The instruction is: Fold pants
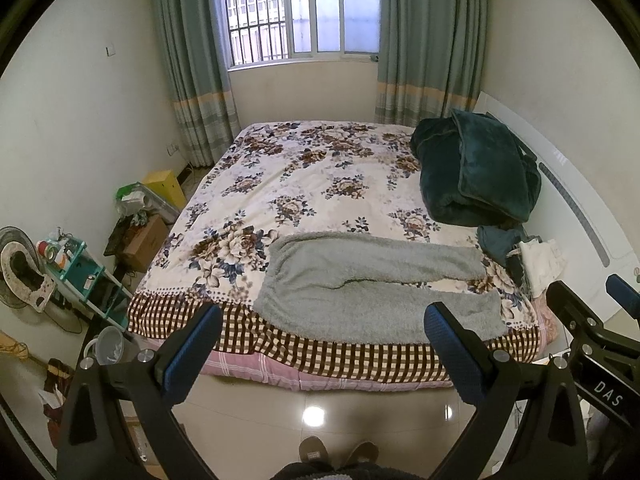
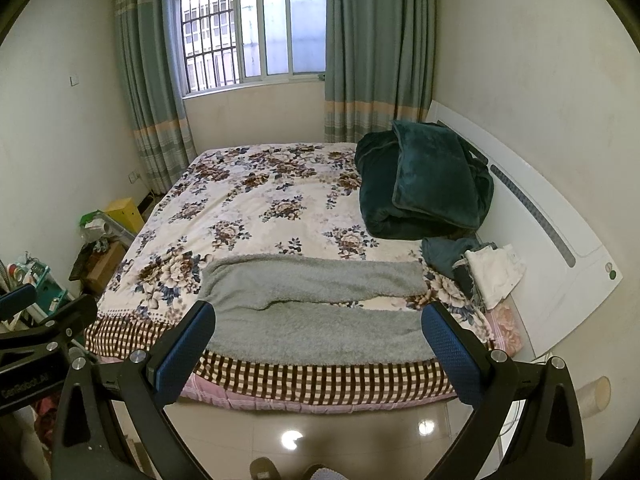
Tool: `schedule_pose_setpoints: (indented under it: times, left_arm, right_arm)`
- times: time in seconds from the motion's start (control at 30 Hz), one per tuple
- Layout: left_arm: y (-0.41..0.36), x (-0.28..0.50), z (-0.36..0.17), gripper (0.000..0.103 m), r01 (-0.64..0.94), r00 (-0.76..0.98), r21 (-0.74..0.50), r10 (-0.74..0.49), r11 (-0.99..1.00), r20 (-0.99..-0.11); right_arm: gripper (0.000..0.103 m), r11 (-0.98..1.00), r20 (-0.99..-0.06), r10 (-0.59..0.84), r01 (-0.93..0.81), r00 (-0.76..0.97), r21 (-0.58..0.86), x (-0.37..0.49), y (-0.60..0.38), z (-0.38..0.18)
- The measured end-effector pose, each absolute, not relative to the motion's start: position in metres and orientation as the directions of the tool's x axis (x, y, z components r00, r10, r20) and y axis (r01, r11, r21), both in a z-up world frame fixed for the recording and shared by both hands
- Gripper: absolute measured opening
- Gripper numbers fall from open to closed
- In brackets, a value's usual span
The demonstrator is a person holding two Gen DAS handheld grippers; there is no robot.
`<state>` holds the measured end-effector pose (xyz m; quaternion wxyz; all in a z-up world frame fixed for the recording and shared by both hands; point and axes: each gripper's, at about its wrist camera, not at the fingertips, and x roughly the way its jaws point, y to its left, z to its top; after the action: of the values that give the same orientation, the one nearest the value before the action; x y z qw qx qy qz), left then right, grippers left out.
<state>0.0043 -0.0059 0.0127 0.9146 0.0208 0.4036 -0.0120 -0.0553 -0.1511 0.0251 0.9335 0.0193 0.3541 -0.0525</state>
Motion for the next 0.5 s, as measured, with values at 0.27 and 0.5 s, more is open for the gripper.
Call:
schedule_pose_setpoints:
  times: [0.27, 0.5]
  left_arm:
    - [-0.0077, 0.0075, 0.0171, 0.103, 0.039, 0.678, 0.029, -0.005, 0.999, -0.735]
    - [-0.0094, 0.0091, 0.0197, 0.103, 0.038, 0.68, 0.029, -0.004, 0.999, -0.734]
  right_arm:
    - [0.103, 0.994, -0.662, -0.084, 0.111, 0.744, -0.001, -0.0558, -0.1515, 0.0255]
    - [0.103, 0.994, -0.659, -0.086, 0.113, 0.747, -0.001, -0.0543, -0.1504, 0.0294]
